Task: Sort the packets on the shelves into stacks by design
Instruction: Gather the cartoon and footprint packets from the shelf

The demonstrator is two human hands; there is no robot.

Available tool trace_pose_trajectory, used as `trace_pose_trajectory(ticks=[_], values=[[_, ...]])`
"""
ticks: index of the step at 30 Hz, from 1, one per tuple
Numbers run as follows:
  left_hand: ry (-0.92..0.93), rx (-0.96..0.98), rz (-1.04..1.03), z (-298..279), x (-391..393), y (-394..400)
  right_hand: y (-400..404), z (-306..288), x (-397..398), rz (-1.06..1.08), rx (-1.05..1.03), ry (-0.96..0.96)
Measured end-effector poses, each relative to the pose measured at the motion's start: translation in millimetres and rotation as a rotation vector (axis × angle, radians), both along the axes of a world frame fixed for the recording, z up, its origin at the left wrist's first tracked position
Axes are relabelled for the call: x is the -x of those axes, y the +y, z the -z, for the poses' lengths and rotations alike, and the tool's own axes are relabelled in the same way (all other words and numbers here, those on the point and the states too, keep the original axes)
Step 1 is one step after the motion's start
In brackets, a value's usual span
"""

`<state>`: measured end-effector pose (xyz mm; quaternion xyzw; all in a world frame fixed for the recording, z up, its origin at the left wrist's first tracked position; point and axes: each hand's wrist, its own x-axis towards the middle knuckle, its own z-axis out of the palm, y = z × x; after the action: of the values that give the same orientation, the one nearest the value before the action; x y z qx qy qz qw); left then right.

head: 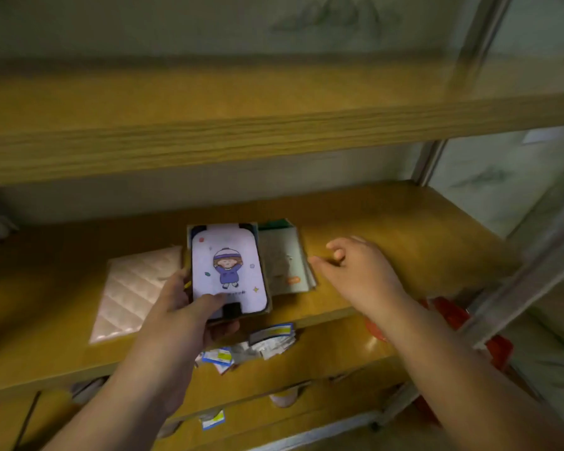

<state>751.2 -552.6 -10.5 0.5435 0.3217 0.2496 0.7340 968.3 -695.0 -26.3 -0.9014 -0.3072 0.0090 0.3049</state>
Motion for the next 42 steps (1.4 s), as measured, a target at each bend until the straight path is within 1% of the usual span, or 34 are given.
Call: trace_pose_trajectory(ticks=[4, 8, 12, 16, 20, 22, 27, 29, 31, 33, 36, 39, 42], values=[[0.004, 0.040, 0.034, 1, -38, -38, -56, -3, -24, -0.081, -0.016, -0.072], [0.026, 0.089, 0.090, -2, -88, -80, -114, -11, -49, -0.066, 0.041, -0.193], [0.079, 0.167, 0.140, -7, -157, -117, -163, -16, -69, -0.013, 0.086, -0.173], [0.157, 0.056, 0.202, -3, -217, -146, -196, -21, -81, 0.003, 0.057, -0.120], [0.222, -0.041, 0.251, 1, -243, -158, -213, -22, -87, -0.012, 0.038, -0.100], [0.251, -0.137, 0.247, 1, -244, -160, -213, -22, -88, -0.036, 0.036, -0.088], [0.304, -0.541, 0.195, 5, -225, -161, -192, -23, -86, -0.097, -0.015, -0.106], [0.378, -0.693, 0.173, 5, -213, -154, -178, -22, -85, -0.133, -0.030, -0.113], [0.476, -0.781, 0.153, 3, -195, -140, -161, -20, -83, -0.179, -0.037, -0.099], [0.535, -0.870, 0.127, -1, -172, -125, -143, -19, -80, -0.215, -0.059, -0.079], [0.626, -1.077, 0.091, -9, -130, -100, -111, -19, -69, -0.291, -0.095, -0.061], [0.755, -1.194, 0.056, -18, -91, -76, -81, -22, -52, -0.345, -0.118, -0.073], [0.831, -1.215, -0.018, -27, -55, -58, -50, -25, -30, -0.430, -0.117, -0.068]])
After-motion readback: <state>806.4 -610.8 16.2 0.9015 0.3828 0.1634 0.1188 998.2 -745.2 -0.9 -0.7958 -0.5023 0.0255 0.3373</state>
